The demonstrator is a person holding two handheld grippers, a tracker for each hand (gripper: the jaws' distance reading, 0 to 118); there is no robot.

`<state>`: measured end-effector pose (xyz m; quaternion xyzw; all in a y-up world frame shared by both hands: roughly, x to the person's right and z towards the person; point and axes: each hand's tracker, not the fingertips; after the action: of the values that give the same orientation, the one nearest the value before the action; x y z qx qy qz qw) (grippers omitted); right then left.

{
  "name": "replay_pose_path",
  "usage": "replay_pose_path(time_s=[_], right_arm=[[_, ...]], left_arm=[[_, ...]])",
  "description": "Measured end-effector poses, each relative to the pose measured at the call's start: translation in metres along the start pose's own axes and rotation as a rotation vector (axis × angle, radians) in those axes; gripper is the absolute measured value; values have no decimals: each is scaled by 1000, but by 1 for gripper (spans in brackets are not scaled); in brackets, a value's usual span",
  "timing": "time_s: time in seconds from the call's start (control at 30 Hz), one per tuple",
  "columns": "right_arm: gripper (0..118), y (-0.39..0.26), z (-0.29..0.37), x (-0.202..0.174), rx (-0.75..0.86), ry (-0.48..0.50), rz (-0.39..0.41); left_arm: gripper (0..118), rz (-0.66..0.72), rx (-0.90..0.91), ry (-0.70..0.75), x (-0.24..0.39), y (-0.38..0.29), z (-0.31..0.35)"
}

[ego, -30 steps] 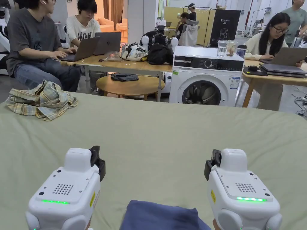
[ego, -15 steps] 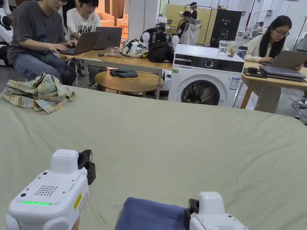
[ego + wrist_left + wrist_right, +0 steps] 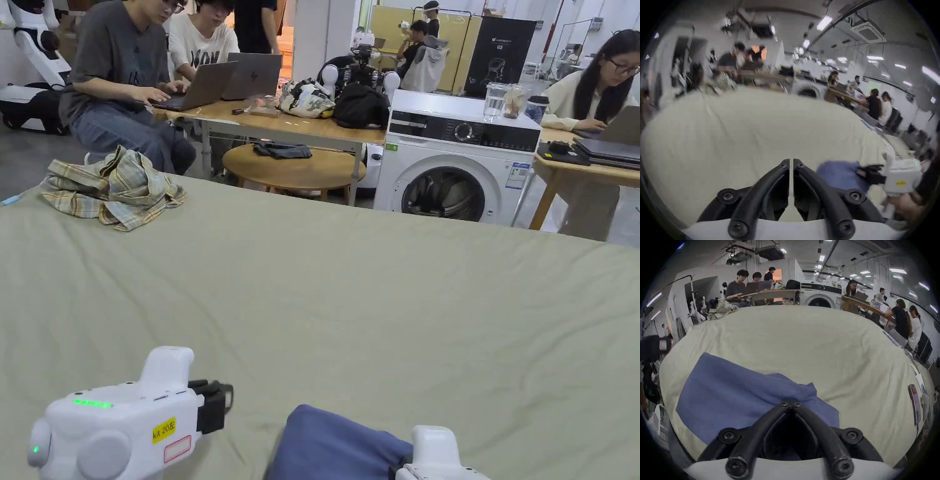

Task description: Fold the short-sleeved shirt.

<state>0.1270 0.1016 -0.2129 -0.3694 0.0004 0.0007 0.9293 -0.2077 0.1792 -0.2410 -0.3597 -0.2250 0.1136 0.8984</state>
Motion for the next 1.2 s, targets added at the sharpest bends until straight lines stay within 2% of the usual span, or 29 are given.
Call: replay_pose_path(time_s=[0.07, 0.1, 0.13, 0.17, 0.2, 0.27, 0.4, 0.6, 0.67, 0.73, 0.77, 0.8, 0.83, 0.87, 0.93, 1.2], right_arm=[[0, -2, 0, 1, 4, 0, 7], [0, -3, 0, 2, 6, 3, 8], [0, -2, 0, 3, 5, 6, 7], [0, -1, 0, 5, 4, 11, 1], [0, -3, 3, 4, 2, 17, -6], [0, -2, 4, 5, 1, 24, -16], [0, -3, 4, 5, 2, 24, -18], [0, -4, 5, 5, 4, 30, -24], [0, -4, 5, 6, 5, 33, -28], [0, -4, 5, 7, 4, 36, -36], [0, -4, 5, 7, 4, 37, -37], [0, -5, 5, 7, 6, 37, -38], [0, -5, 5, 7, 7, 38, -41], [0, -5, 5, 8, 11, 46, -47], [0, -7, 6, 6, 15, 41, -41], [0, -4, 13, 4, 40, 44, -8]], left_arm=[[19, 66, -136, -115, -17, 6, -16], [30, 115, -168, -183, -27, 6, -24], [52, 155, -198, -226, -34, 7, -30], [63, 205, -203, -274, -43, 8, -35], [67, 249, -247, -336, -51, 11, -42], [67, 307, -299, -443, -60, 12, -54], [67, 338, -364, -561, -59, 10, -85], [67, 349, -492, -546, -46, -2, -144], [67, 426, -454, -623, -44, -9, -144], [66, 454, -414, -617, -45, -13, -145], [58, 445, -415, -621, -48, -14, -146], [42, 427, -393, -615, -47, -16, -145], [28, 390, -374, -547, -44, -18, -144], [25, 378, -389, -508, -41, -21, -146], [22, 471, -367, -583, -49, -27, -144], [20, 450, -368, -540, -30, -17, -122]])
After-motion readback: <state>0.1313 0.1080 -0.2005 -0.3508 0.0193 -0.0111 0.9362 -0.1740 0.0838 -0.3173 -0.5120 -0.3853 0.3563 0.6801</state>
